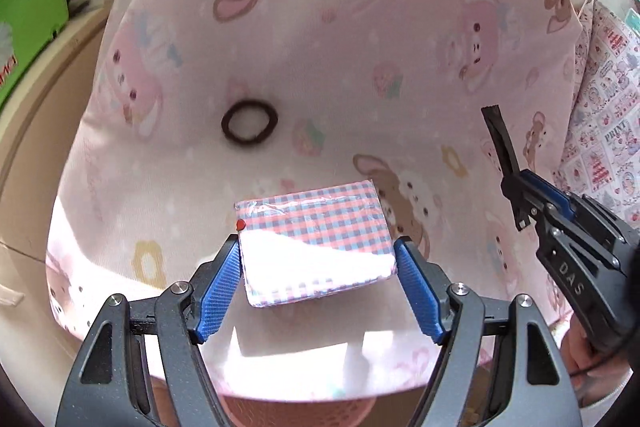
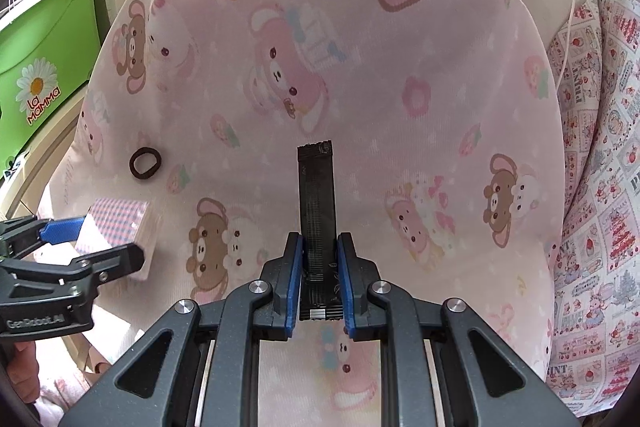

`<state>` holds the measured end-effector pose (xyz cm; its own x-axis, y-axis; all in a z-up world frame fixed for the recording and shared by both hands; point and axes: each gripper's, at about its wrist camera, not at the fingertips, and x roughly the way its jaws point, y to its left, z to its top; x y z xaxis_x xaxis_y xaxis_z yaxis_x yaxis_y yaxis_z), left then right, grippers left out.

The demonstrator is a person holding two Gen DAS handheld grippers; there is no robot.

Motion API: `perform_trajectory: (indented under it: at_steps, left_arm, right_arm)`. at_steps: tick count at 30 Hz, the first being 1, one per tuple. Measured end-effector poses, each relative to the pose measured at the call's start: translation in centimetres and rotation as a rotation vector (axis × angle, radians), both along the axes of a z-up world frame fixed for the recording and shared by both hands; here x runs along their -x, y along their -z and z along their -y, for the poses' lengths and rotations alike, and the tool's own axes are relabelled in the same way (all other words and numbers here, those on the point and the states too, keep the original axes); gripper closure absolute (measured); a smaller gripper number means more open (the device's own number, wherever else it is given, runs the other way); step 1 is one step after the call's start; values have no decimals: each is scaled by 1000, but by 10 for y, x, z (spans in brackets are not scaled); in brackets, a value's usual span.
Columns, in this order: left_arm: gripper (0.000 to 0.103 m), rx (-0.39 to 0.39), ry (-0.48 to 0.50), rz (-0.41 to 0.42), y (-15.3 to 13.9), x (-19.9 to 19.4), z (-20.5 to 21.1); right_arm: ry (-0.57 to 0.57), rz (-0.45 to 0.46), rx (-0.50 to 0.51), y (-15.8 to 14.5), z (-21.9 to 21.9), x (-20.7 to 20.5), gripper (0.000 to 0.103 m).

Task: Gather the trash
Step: 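Carry the checked box and black strip down over the wastebasket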

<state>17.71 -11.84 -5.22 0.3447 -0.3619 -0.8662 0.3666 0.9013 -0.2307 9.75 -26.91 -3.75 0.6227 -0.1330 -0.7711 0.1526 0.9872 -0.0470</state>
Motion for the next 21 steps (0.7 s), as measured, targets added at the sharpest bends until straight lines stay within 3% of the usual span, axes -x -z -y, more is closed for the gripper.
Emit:
perform_trajectory:
  at_steps: [7, 13, 16, 21]
  left_arm:
    - [29, -15, 31, -5, 1, 13, -22]
    - [29, -29, 2, 60, -7, 27, -39]
    - [29, 20, -14, 83, -17, 28, -56]
    - [29, 183, 22, 49, -31, 29, -72]
  right_arm:
    - [-30, -11, 18, 5, -3, 0, 84]
    - [-41, 5, 9, 3, -3, 3, 84]
    - [-53, 34, -22, -3, -3, 8, 84]
    - [-114, 81, -163, -17, 2, 18, 84]
